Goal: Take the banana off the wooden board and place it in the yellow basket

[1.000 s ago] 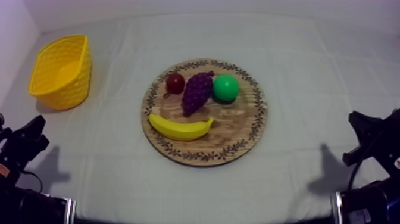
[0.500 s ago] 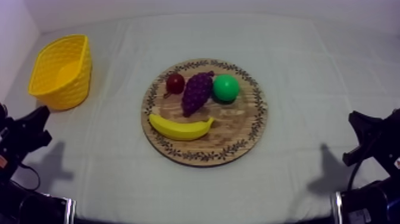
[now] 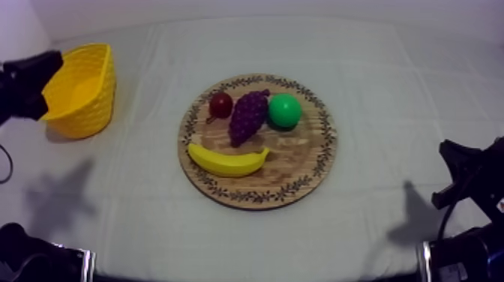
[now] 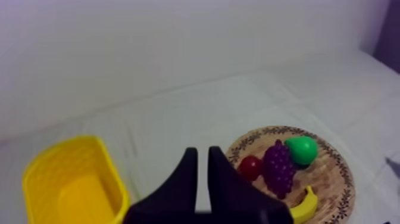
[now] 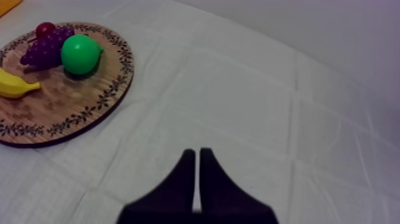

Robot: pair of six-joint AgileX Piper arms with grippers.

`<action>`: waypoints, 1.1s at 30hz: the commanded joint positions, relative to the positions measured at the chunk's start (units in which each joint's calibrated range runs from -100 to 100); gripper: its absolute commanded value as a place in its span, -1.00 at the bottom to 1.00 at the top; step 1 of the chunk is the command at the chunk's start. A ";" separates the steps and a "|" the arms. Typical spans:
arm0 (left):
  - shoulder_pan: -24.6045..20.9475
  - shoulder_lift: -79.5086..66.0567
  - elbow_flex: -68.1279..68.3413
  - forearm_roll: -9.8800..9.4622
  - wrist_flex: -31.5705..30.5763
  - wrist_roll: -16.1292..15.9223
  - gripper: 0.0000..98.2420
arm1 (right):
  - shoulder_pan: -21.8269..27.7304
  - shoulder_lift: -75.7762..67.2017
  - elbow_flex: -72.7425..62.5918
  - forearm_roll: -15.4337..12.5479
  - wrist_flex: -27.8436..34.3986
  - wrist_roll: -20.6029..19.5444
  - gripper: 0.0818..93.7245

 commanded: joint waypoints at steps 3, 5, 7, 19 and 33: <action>5.87 10.53 -15.63 -0.86 2.40 -3.76 -0.85 | -0.01 -0.04 -0.03 -0.02 -0.02 0.01 -0.99; 7.73 13.39 -18.55 -1.24 2.92 -4.69 -0.84 | -0.01 -0.04 -0.03 -0.02 -0.02 0.01 -0.99; 9.42 16.06 -21.17 -1.40 3.47 -5.74 -0.84 | -0.01 -0.04 -0.03 -0.02 -0.02 0.01 -0.99; 16.95 27.60 -29.06 -1.58 12.38 -10.46 -0.78 | -0.01 -0.04 -0.03 -0.02 -0.02 0.01 -0.99; 21.35 34.44 -23.74 -2.82 19.42 -8.32 -0.75 | -0.01 -0.04 -0.03 -0.02 -0.02 0.01 -0.99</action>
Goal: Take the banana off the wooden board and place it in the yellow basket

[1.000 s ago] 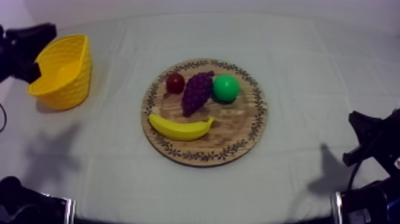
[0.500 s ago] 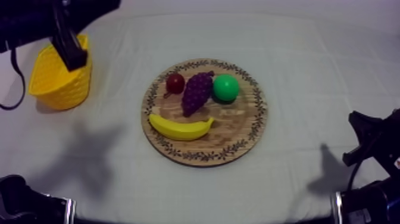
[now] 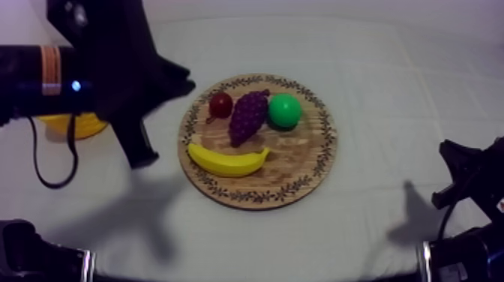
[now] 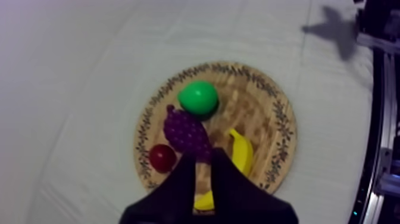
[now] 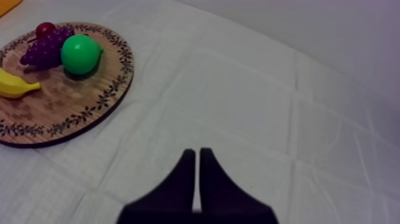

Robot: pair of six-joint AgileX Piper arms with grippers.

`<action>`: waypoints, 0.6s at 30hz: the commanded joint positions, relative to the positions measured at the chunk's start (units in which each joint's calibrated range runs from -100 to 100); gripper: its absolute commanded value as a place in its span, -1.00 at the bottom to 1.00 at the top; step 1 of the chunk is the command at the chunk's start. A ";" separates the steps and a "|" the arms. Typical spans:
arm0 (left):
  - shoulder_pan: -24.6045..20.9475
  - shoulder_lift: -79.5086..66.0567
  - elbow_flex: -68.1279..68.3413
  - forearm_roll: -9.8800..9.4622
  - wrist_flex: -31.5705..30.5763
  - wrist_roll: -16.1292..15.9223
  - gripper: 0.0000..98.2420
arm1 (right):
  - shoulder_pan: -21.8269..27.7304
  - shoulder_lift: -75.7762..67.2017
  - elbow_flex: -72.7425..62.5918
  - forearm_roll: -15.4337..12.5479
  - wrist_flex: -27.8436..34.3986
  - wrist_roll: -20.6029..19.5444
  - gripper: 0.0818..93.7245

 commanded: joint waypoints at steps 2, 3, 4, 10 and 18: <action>0.25 1.54 2.94 -0.63 -0.44 1.00 -0.75 | -0.01 -0.04 -0.03 -0.02 -0.02 0.01 -0.99; 0.29 2.11 4.13 -1.06 -0.99 1.45 -0.74 | -0.01 -0.04 -0.03 -0.02 -0.02 0.01 -0.99; 0.34 2.68 5.47 -1.50 -1.69 1.91 -0.73 | -0.01 -0.04 -0.03 -0.02 -0.02 0.01 -0.99; 0.30 5.63 12.49 -2.87 -4.80 3.74 -0.69 | -0.01 -0.04 -0.03 -0.02 -0.02 0.01 -0.99; -0.17 8.72 16.29 -3.03 -6.89 5.45 -0.63 | -0.01 -0.04 -0.03 -0.02 -0.02 0.01 -0.99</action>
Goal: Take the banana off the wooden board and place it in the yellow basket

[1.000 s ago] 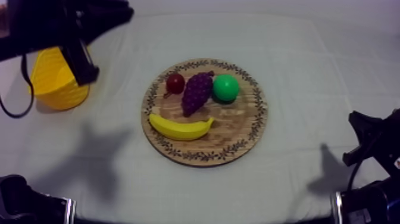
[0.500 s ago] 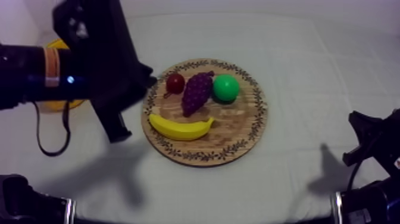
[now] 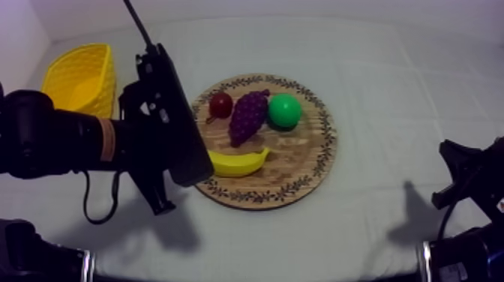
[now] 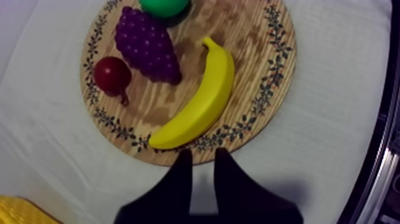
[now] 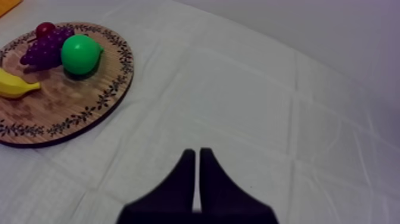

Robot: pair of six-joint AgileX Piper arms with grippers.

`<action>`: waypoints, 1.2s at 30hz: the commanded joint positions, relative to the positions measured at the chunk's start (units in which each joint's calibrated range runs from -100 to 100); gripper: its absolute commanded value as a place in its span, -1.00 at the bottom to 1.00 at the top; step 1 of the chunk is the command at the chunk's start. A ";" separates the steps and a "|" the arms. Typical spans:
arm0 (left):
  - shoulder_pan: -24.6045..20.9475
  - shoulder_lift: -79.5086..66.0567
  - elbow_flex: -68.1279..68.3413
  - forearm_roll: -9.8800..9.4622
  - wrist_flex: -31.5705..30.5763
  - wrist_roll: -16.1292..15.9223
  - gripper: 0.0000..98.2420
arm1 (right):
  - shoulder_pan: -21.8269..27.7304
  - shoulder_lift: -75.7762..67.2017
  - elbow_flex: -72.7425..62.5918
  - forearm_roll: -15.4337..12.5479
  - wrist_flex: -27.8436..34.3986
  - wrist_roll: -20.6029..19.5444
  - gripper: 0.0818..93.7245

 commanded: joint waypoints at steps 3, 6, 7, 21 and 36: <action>-0.36 0.59 0.87 -0.06 -1.43 1.22 -0.24 | -0.01 -0.04 -0.03 -0.02 -0.02 0.01 -0.99; -0.66 1.25 0.57 0.02 -1.67 1.63 0.30 | -0.01 -0.04 -0.03 -0.02 -0.02 0.01 -0.99; -0.71 1.50 0.35 0.05 -1.71 1.60 0.42 | -0.01 -0.04 -0.03 -0.02 -0.02 0.01 -0.99; -1.48 4.94 -1.08 3.52 -4.75 -1.22 0.53 | -0.01 -0.04 -0.03 -0.02 -0.02 0.01 -0.99; -2.20 19.75 -7.73 4.48 -2.82 -1.71 0.43 | -0.01 -0.04 -0.03 -0.02 -0.02 0.01 -0.99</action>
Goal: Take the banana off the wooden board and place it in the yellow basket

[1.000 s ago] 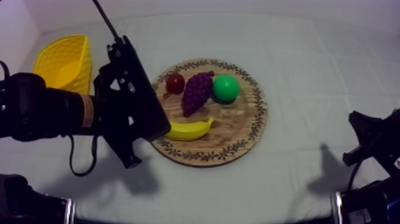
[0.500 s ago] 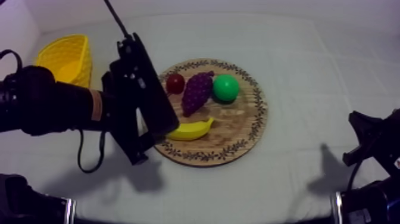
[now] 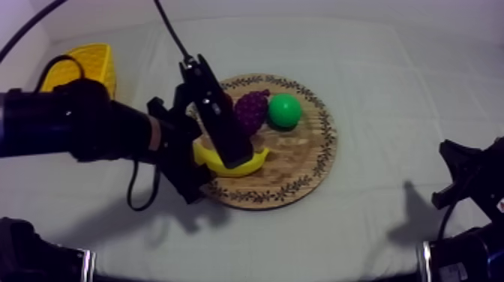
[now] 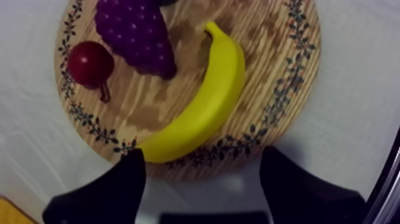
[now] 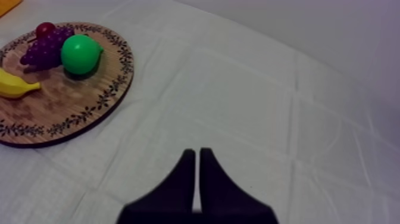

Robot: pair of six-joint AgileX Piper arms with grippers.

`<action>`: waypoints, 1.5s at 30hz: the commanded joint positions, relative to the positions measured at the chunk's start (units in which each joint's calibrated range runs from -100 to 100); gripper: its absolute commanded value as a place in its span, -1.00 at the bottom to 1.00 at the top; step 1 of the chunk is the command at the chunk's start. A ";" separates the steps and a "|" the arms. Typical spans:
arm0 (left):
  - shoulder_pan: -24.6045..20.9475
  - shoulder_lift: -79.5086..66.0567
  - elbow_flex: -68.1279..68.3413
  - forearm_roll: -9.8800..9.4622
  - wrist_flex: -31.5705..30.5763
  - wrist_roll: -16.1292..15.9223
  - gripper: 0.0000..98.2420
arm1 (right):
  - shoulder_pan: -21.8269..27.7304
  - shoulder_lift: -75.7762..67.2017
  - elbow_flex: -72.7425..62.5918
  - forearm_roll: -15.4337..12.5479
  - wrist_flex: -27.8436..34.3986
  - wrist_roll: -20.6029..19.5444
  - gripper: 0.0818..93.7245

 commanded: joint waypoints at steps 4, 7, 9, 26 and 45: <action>-0.69 8.19 -4.58 1.72 2.09 -1.74 0.42 | -0.01 -0.04 -0.03 -0.02 -0.02 0.02 -0.99; -0.88 12.23 -7.60 2.59 4.13 -2.52 0.41 | -0.01 -0.04 -0.03 -0.02 -0.02 0.02 -0.99; -0.88 14.48 -9.74 3.05 5.97 -2.88 0.40 | -0.01 -0.04 -0.03 -0.02 -0.02 0.02 -0.99; 0.27 24.01 -20.38 1.90 16.52 1.28 -0.13 | -0.01 -0.04 -0.03 -0.02 -0.02 0.02 -0.99; -0.40 15.59 -33.82 -4.77 33.31 4.49 -0.41 | -0.01 -0.04 -0.03 -0.02 -0.02 0.02 -0.99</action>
